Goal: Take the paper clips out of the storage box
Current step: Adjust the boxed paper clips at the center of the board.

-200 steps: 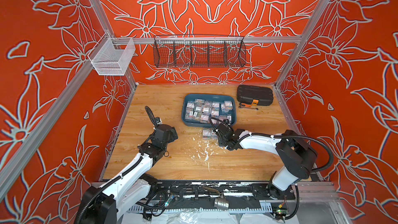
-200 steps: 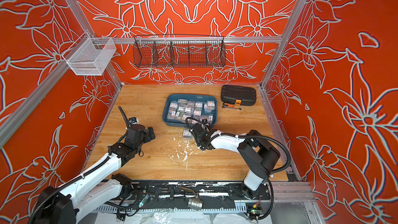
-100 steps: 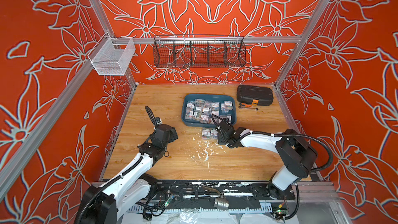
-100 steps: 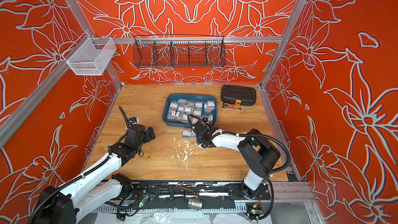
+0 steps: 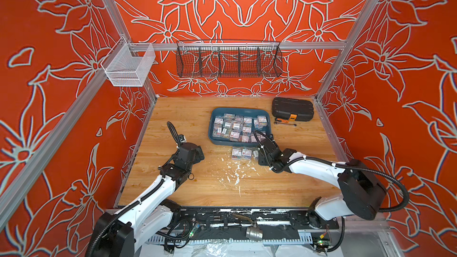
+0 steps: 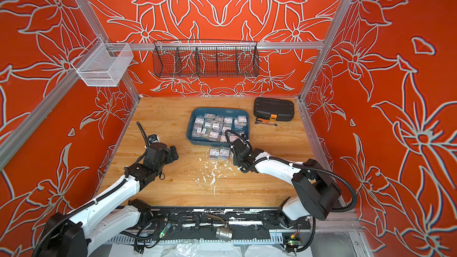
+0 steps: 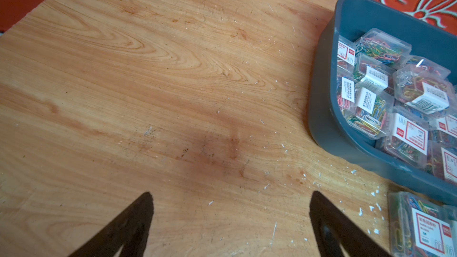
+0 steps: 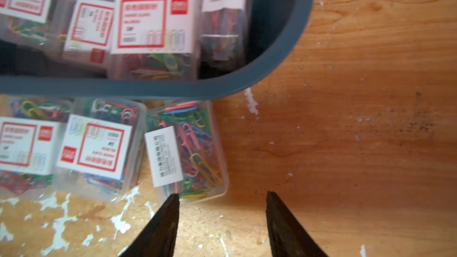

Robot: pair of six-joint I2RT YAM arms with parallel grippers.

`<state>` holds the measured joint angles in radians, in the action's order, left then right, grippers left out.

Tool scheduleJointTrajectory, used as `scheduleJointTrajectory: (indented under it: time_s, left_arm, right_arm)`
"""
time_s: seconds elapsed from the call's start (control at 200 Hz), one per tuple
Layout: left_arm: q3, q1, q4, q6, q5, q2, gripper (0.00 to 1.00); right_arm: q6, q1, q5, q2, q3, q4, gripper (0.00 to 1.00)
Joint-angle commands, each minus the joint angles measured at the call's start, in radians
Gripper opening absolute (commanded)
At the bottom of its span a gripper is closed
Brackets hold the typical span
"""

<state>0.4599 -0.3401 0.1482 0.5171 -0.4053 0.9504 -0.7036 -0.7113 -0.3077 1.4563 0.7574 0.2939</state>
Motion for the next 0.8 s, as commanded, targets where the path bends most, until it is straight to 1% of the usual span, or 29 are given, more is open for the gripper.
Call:
scheduleJointTrajectory:
  time_s: [0.0,0.26,0.545,0.791]
  left_arm:
    - [0.012,0.004,-0.001,0.009,-0.003,0.005,0.96]
    - [0.016,0.004,0.001,0.010,-0.004,0.008,0.96]
    - [0.022,0.005,0.006,0.011,-0.006,0.019,0.96]
    - [0.014,0.005,0.001,0.010,-0.003,0.007,0.96]
  right_arm:
    - [-0.011,0.024,-0.019,-0.005,-0.019,-0.001,0.58]
    - [-0.005,0.118,0.012,0.029,-0.020,-0.034,0.57]
    - [0.012,0.120,0.087,0.137,0.033,-0.066,0.57]
    - [0.018,0.118,0.119,0.163,0.053,-0.089,0.57]
